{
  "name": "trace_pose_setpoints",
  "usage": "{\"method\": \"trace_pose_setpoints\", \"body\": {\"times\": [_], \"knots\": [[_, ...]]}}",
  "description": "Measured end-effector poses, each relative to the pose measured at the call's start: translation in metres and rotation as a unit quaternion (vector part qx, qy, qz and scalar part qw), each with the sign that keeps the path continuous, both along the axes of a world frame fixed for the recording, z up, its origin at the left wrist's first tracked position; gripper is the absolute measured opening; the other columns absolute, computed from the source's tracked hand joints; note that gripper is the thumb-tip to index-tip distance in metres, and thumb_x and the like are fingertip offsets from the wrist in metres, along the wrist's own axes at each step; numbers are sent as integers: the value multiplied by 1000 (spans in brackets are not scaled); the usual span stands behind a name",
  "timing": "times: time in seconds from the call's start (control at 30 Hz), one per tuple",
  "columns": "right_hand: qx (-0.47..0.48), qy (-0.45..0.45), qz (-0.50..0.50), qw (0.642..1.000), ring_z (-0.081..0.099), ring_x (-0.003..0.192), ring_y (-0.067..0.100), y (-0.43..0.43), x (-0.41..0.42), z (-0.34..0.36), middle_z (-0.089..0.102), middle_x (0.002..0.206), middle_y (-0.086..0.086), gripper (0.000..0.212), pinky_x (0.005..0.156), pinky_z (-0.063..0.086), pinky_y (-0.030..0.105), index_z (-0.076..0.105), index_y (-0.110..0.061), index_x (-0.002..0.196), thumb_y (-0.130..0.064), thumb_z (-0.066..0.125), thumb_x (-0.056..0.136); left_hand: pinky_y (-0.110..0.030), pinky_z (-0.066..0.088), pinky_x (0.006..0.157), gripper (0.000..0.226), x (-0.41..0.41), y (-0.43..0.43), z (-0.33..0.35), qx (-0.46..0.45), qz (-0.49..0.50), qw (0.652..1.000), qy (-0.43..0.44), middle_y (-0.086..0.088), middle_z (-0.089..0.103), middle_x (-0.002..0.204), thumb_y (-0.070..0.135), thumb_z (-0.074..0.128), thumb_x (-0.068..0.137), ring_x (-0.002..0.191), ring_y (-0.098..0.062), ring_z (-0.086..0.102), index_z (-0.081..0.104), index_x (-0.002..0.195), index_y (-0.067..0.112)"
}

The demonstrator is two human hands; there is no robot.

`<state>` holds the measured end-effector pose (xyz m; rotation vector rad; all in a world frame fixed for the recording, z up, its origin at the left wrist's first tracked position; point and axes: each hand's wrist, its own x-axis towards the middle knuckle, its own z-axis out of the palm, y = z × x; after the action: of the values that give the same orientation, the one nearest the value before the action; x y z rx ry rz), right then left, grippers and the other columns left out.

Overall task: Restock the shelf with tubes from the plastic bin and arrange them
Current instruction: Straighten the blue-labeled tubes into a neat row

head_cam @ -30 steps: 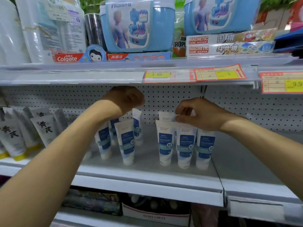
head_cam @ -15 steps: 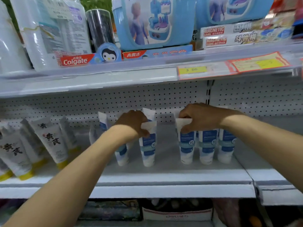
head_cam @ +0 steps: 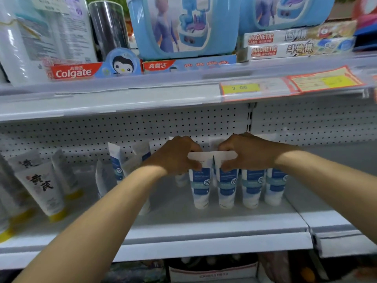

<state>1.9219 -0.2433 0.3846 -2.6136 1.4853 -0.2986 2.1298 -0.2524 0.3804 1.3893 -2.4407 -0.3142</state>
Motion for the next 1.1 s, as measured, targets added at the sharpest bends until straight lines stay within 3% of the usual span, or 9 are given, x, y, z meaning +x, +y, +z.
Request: {"method": "trace_pose_setpoints", "body": {"times": [0.17, 0.4, 0.5, 0.6, 0.73, 0.8, 0.87, 0.97, 1.1], "knots": [[-11, 9, 9, 1000, 60, 89, 16, -3, -2, -1, 67, 96, -5, 25, 74, 41, 26, 65, -21, 97, -43, 66, 85, -34, 59, 70, 22, 4, -1, 0, 2, -1, 1000, 8, 9, 61, 86, 26, 74, 80, 70, -13, 68, 56, 73, 38], [-9, 23, 27, 999, 63, 76, 10, 1, -2, 6, 66, 80, -11, 18, 59, 33, 15, 63, -25, 85, -44, 66, 85, -36, 61, 69, 9, 5, -6, -2, 42, -12, 999, 20, 8, 64, 90, 25, 73, 81, 75, -15, 69, 66, 86, 26], [-24, -6, 25, 999, 63, 77, 1, -3, -3, 14, 68, 84, -16, 24, 68, 45, 17, 67, -29, 90, -52, 62, 85, -23, 53, 77, 11, 10, -8, 14, 0, -16, 999, 49, 17, 64, 96, 31, 61, 92, 86, -5, 64, 68, 100, 28], [-50, -75, 3, 996, 65, 83, 5, -19, -8, 27, 70, 89, -12, 15, 83, 53, 33, 67, -28, 89, -42, 62, 87, -16, 40, 81, 26, 21, -23, 40, -64, 43, 993, 93, 10, 59, 115, 23, 49, 99, 103, -8, 55, 60, 123, 25], [-86, 21, -51, 995, 55, 103, 13, -43, -9, 39, 59, 115, -8, 26, 95, 45, 29, 63, -26, 114, -36, 61, 91, -27, 41, 101, 46, 27, -57, 45, -42, 47, 990, -129, 0, 51, 138, 3, 60, 90, 123, -17, 50, 56, 130, 26], [-47, 74, -53, 995, 53, 107, 12, -53, -4, 39, 54, 116, -10, 34, 96, 42, 27, 61, -26, 122, -40, 62, 90, -35, 41, 105, 50, 24, -69, 39, -21, 52, 967, -249, 0, 48, 141, 9, 67, 86, 126, -20, 47, 55, 133, 24], [-6, 116, -42, 992, 57, 102, 12, -62, 1, 34, 58, 111, -13, 33, 94, 45, 29, 65, -22, 115, -42, 63, 89, -34, 39, 106, 55, 22, -77, 33, -19, 56, 957, -285, -1, 47, 141, 23, 70, 86, 127, -20, 45, 51, 137, 19], [-10, 133, -20, 991, 61, 85, 14, -74, 3, 27, 67, 91, -4, 28, 81, 47, 29, 71, -14, 95, -39, 65, 86, -32, 51, 88, 49, 20, -88, 25, 10, 44, 978, -203, -6, 60, 127, 27, 72, 85, 105, -22, 61, 58, 128, 10], [-9, 93, -6, 996, 56, 69, 13, -80, 2, 22, 64, 75, 2, 21, 72, 46, 30, 69, -10, 81, -31, 68, 84, -34, 56, 68, 11, 8, -86, 16, 45, -8, 997, -62, -10, 67, 89, 16, 74, 83, 72, -20, 64, 66, 88, 9]]}}
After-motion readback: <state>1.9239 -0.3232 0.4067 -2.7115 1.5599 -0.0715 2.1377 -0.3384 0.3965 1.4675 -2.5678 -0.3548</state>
